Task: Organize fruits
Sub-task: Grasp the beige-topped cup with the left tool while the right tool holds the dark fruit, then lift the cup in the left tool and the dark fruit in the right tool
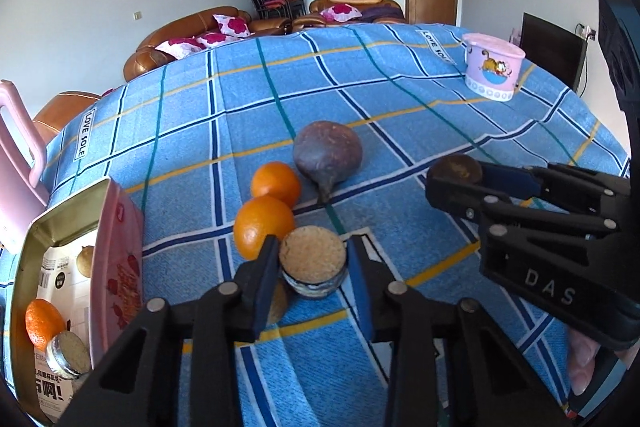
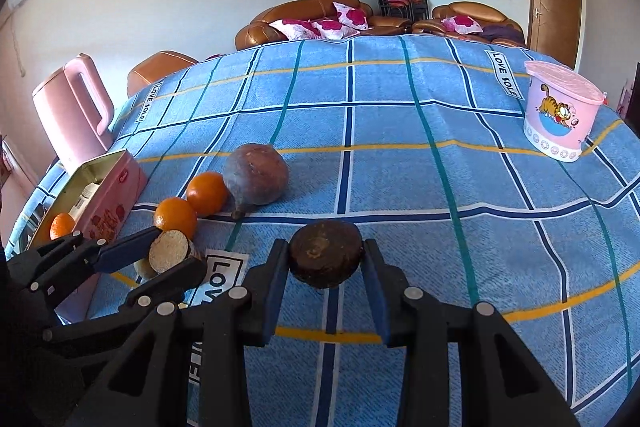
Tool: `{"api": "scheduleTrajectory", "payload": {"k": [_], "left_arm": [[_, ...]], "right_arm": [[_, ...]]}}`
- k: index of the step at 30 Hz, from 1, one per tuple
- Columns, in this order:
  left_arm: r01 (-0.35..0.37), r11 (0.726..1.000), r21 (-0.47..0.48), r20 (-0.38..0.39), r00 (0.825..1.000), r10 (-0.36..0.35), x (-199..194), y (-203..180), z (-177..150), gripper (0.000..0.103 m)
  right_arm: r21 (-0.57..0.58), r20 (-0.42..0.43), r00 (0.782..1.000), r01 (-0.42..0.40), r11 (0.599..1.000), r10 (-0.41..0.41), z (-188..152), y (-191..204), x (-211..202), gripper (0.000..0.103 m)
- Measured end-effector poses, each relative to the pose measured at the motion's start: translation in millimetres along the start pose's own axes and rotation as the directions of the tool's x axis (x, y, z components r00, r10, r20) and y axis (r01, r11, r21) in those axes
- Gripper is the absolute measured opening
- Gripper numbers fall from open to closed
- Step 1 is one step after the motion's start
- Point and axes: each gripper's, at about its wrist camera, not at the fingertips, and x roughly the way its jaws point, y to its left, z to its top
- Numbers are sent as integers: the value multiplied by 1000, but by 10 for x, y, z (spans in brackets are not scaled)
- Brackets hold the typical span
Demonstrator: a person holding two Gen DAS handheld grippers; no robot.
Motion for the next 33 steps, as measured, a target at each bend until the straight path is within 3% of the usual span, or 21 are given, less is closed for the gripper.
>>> {"api": "scheduleTrajectory", "payload": {"k": [33], "left_arm": [[1,996,-90,211,977,18,-393,187,-60,36]], "right_arm": [[-46,172,981,-78,996,85,-44,74,-336,39]]}}
